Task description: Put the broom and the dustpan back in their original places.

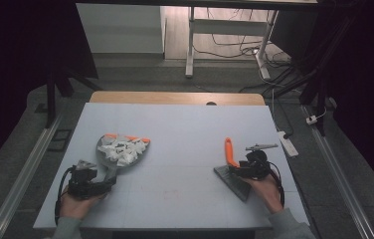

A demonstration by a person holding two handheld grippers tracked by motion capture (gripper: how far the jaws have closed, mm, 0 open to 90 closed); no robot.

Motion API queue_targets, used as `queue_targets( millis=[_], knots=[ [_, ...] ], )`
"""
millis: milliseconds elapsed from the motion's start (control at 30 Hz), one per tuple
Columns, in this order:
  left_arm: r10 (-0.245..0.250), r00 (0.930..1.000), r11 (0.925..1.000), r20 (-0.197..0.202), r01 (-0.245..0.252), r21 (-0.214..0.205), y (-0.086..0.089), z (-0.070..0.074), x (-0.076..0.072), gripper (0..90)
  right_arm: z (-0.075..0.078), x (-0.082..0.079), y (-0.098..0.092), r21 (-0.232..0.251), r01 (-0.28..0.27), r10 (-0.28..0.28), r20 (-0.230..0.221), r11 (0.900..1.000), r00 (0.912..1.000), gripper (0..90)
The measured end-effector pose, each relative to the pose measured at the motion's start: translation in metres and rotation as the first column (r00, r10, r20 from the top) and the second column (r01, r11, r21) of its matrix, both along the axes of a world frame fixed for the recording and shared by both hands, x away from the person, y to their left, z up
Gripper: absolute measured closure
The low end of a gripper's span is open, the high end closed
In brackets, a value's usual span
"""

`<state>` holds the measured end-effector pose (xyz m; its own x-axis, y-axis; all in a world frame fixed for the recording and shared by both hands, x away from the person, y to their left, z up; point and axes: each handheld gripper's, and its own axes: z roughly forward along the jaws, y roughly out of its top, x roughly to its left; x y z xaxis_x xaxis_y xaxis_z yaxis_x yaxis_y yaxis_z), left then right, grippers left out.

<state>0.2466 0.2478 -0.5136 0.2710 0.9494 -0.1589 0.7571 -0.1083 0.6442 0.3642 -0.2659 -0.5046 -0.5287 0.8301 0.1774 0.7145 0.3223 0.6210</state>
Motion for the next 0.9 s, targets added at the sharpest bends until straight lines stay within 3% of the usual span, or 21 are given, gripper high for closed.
queue_targets(
  millis=[167,333,467,567,700,900],
  knots=[
    [-0.07,0.9968,0.9973,0.039,0.069,0.026,-0.001,0.009,-0.006,25.5,0.005,-0.009,-0.004,0.021,-0.028,0.027,0.048,0.9994,0.9985,43.5],
    [-0.158,0.986,0.9873,0.053,0.159,-0.006,0.002,0.008,-0.003,27.0,0.012,-0.023,-0.002,0.034,-0.125,0.121,0.096,0.9916,0.988,44.9],
    [-0.204,0.9779,0.9782,0.048,0.205,-0.032,0.006,0.005,-0.003,27.6,0.011,-0.031,-0.003,0.015,-0.161,0.158,0.124,0.9868,0.9796,45.0],
    [-0.225,0.9733,0.973,0.045,0.227,-0.042,0.009,0.004,-0.003,27.8,0.01,-0.038,-0.009,-0.008,-0.162,0.161,0.149,0.9868,0.9757,45.9],
    [-0.249,0.9674,0.9662,0.045,0.252,-0.057,0.009,0.003,-0.004,28.2,0.01,-0.044,-0.018,-0.004,-0.168,0.166,0.179,0.9857,0.9696,46.1],
    [-0.248,0.9678,0.9665,0.045,0.25,-0.057,0.006,0.004,-0.004,27.9,0.013,-0.049,-0.021,0.007,-0.198,0.192,0.21,0.9802,0.9586,46.0]
  ],
)
